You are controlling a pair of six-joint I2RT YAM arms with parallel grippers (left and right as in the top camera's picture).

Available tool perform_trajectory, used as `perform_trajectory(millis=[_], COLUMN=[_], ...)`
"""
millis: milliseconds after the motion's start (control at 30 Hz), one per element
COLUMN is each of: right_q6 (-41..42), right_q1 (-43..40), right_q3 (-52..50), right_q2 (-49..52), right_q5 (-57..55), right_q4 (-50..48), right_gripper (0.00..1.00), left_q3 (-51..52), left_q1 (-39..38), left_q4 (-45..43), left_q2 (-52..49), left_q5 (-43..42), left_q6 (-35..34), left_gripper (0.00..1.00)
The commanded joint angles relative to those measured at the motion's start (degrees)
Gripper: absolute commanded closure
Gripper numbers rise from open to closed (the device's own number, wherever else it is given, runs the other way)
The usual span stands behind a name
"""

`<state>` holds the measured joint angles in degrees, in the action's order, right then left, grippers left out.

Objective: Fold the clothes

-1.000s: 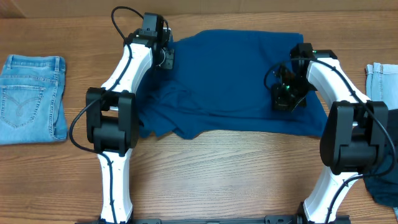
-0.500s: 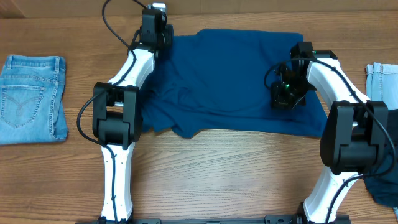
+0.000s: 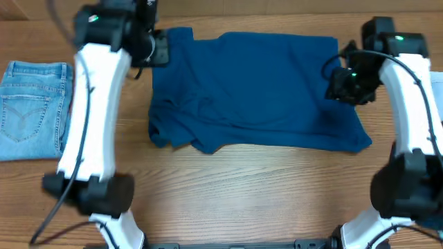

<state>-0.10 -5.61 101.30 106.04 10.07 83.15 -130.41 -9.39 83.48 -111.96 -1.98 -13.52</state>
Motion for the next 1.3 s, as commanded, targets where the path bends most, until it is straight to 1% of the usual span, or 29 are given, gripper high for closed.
perform_trajectory(millis=[0,33,67,133,167,233,300,333,367,433,500,533,600,633,700,733,800,833,967,1100,1167,1200,1267], right_q6=[3.2,3.2,3.3,3.3,3.3,3.4,4.8,5.1,5.1,5.1,5.1,5.1,5.0,5.0,5.0,5.0,5.0,5.0,5.0,4.9,4.9,4.9,4.9], right_q1=[-4.2,-5.6,-7.6,-10.0,-10.3,-10.2,-10.1,-10.1,-10.1,-10.1,-10.1,-10.1,-10.1,-10.1,-10.1,-10.1,-10.1,-10.1,-10.1,-10.1,-10.1,-10.1,-10.1], right_q3=[1.1,1.1,1.1,1.0,0.6,-2.8,-10.2,-14.9,-19.0,-24.6,-25.5,-25.5,-25.5,-25.5,-25.6,-25.6,-25.6,-25.6,-25.6,-25.6,-25.6,-25.6,-25.6], right_q2=[-4.1,-4.9,-6.3,-9.2,-12.0,-17.4,-26.2,-31.4,-35.7,-41.6,-42.0,-41.3,-39.3,-38.6,-37.6,-37.2,-37.1,-37.1,-37.1,-37.1,-37.1,-37.1,-37.1], right_q5=[-0.4,-0.4,0.1,0.3,0.2,0.3,0.6,2.1,3.8,4.6,5.3,5.7,6.2,6.2,6.1,6.1,6.1,6.1,6.1,6.1,6.1,6.1,6.1], right_q4=[3.7,5.2,7.1,10.7,13.6,13.6,11.4,9.4,7.4,3.3,2.6,2.5,2.4,2.4,2.2,2.1,1.9,1.7,1.7,1.7,1.6,1.5,1.5], right_gripper=[0.55,0.54,0.54,0.54,0.54,0.54,0.52,0.2,0.0,0.0,0.0,0.0,0.0,0.0,0.0,0.0,0.0,0.0,0.0,0.0,0.0,0.0,0.0], left_q3=[0.4,0.4,0.5,2.1,4.1,8.5,15.1,20.1,24.0,36.0,49.7,56.7,64.9,67.7,69.9,71.0,72.6,73.6,77.8,79.4,79.8,79.9,80.5], left_q1=[-0.5,-1.2,-2.1,-6.5,-9.6,-12.5,-15.1,-16.7,-17.8,-20.0,-19.8,-18.3,-13.7,-10.1,-6.2,-4.1,-3.0,-3.0,-3.0,-3.0,-3.0,-3.0,-3.0], left_q4=[9.1,11.8,13.3,13.3,13.3,13.3,13.3,12.7,11.1,3.1,-7.5,-13.7,-22.7,-27.0,-31.7,-34.1,-37.1,-38.6,-43.7,-44.6,-44.5,-45.0,-48.9], left_q2=[2.0,2.3,2.6,5.4,8.2,12.4,17.6,20.5,22.4,25.7,26.1,25.7,25.3,25.2,25.1,25.1,25.1,25.1,25.1,25.1,25.1,25.1,25.0], left_q5=[-1.9,-1.8,-1.4,-1.3,0.2,0.7,1.2,2.4,2.6,2.5,2.4,2.6,2.6,2.5,2.1,2.1,1.5,1.4,-3.5,-4.6,-6.7,-6.3,-5.0], left_q6=[-4.5,-4.3,-4.2,-3.3,-4.9,-6.9,-8.5,-11.1,-12.8,-15.6,-17.0,-17.0,-16.3,-14.4,-11.7,-10.1,-7.4,-7.4,-7.5,-7.7,-7.9,-7.9,-7.9], left_gripper=[0.69,0.7,0.74,0.75,0.75,0.74,0.73,0.69,0.63,0.56,0.53,0.52,0.5,0.49,0.48,0.45,0.44,0.43,0.43,0.44,0.44,0.44,0.44])
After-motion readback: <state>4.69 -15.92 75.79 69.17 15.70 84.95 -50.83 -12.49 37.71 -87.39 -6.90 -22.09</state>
